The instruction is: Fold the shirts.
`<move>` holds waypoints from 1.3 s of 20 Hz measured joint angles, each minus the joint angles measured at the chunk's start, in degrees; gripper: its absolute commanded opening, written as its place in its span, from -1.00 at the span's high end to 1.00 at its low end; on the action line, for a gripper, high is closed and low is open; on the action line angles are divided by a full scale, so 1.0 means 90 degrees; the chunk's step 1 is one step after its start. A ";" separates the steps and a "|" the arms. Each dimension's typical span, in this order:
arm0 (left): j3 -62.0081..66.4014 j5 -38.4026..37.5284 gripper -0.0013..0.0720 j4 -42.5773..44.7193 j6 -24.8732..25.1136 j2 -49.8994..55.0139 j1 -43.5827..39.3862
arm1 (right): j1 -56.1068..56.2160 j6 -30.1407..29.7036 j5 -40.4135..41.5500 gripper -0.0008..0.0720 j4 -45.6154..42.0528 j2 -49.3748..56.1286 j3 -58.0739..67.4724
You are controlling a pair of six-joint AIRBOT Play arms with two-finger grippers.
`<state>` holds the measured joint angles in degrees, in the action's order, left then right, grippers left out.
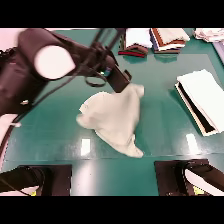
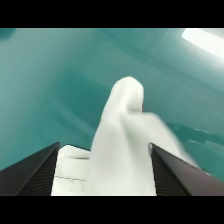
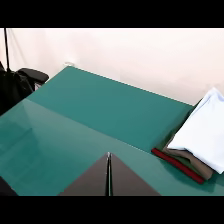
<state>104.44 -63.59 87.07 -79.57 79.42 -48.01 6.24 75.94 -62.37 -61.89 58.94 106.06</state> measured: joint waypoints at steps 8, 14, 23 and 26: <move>-0.0680 -0.0607 -0.80 -0.0323 -0.0707 0.0338 0.2358 | 0.0000 0.0080 -0.0323 0.93 -0.0119 0.0223 0.0024; -0.3167 0.0129 -0.80 -0.1416 -0.0845 0.0410 0.3330 | 0.0015 0.0221 -0.0702 0.93 -0.0097 0.0573 0.0024; -0.4051 0.1115 0.90 -0.2421 -0.0505 0.0597 0.3577 | -0.0063 0.0291 -0.1321 0.93 -0.0085 0.0886 -0.0306; -0.3636 0.1127 0.90 -0.2327 -0.0461 0.0236 0.3883 | -0.0367 0.0301 -0.1462 0.93 -0.0090 0.0532 -0.1455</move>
<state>71.72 -53.45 66.13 -83.72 81.54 -13.06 2.94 78.65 -75.53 -62.70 63.72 92.97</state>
